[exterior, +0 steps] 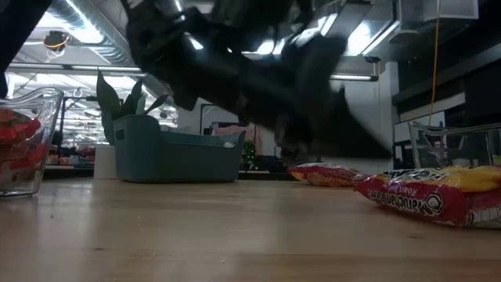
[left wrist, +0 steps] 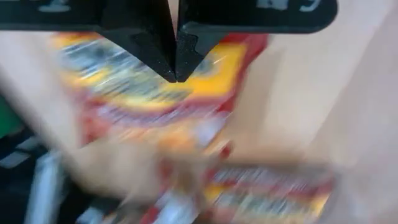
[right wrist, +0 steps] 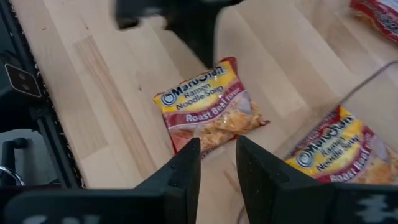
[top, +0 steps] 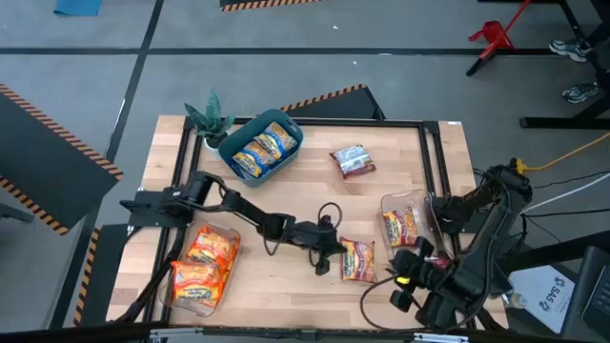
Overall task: Sort Maruchan noodles
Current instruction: Put the red noodle pack into the right transparent bin
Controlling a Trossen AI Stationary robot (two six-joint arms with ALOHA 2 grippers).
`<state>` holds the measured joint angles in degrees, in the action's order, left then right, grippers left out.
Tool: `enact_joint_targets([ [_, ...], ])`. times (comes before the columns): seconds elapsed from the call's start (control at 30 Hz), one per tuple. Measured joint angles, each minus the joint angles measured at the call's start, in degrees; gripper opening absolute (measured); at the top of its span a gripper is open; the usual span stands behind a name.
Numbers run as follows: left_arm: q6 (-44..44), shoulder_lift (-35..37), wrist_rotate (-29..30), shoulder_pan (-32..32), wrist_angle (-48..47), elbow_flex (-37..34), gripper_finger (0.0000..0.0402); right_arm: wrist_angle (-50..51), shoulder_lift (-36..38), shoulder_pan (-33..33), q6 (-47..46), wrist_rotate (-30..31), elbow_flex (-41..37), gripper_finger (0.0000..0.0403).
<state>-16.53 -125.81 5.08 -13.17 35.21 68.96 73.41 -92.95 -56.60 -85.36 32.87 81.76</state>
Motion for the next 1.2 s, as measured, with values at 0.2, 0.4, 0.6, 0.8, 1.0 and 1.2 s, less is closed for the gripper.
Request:
enact_joint_targets([
  [0.2,0.6,-2.6,0.2,0.3,-14.3,6.8,0.0000,0.0,-2.6,0.0,0.5,0.1,0.0,0.0088],
  [0.4,-2.1,-4.5,-0.1,0.4,-19.7,8.9,0.0000,-4.6,-5.0,0.1,6.5,-0.5,0.0,0.0088],
  [0.6,-2.5,-4.4,0.0,0.3,-22.2,8.8,0.0000,-6.5,-9.2,0.2,14.1,-1.4,0.0,0.0139],
  [0.8,-2.6,-4.5,-0.1,0.4,-22.3,8.7,0.0000,-11.3,-13.6,2.9,30.1,-2.3,0.0,0.0248],
  [1.0,-2.6,-4.6,-0.2,0.4,-22.3,8.6,0.0000,-16.2,-19.5,7.2,48.7,-8.4,0.0,0.0304],
  [1.2,-2.5,-4.6,-0.3,0.4,-22.4,8.5,0.0000,-11.4,-24.3,10.2,49.8,-8.3,0.0,0.0309],
])
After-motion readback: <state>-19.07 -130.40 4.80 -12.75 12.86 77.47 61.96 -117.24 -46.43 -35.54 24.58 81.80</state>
